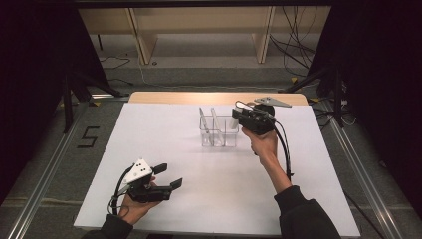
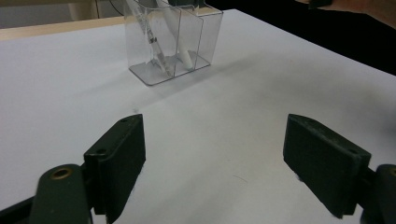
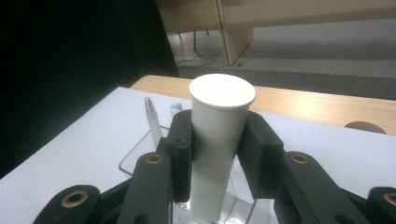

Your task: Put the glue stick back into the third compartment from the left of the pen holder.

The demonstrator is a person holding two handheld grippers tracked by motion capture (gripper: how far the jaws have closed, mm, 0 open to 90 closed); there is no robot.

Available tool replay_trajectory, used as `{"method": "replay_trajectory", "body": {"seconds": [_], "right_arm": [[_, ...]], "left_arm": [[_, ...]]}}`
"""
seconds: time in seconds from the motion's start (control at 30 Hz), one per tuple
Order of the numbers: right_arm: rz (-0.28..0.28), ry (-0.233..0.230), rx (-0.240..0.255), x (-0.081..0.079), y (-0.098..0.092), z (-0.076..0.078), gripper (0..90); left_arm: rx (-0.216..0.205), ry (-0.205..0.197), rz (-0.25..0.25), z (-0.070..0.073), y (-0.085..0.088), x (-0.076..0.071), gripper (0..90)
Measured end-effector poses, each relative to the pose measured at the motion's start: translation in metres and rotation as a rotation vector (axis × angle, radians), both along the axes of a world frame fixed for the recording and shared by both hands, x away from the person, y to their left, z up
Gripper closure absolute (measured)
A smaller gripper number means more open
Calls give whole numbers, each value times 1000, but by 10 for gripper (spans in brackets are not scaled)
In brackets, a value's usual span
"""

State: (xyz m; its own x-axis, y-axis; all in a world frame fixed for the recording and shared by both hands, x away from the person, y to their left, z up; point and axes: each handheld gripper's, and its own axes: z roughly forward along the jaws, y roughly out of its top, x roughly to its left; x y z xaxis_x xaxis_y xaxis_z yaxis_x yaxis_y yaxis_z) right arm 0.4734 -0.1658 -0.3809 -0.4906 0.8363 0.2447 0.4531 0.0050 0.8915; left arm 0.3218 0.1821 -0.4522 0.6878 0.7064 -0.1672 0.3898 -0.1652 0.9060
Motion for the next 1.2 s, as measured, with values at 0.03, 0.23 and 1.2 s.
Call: {"method": "replay_trajectory", "body": {"seconds": [0.03, 0.23, 1.2], "right_arm": [[-2, 2, -3, 1, 1, -1, 676], [-19, 22, -20, 8, 2, -8, 675], [-15, 87, -118, 22, 16, -31, 671]], "left_arm": [[-2, 0, -1, 0, 0, 0, 208], [-7, -2, -4, -1, -1, 0, 199], [-10, -3, 2, -3, -1, 1, 179]]}}
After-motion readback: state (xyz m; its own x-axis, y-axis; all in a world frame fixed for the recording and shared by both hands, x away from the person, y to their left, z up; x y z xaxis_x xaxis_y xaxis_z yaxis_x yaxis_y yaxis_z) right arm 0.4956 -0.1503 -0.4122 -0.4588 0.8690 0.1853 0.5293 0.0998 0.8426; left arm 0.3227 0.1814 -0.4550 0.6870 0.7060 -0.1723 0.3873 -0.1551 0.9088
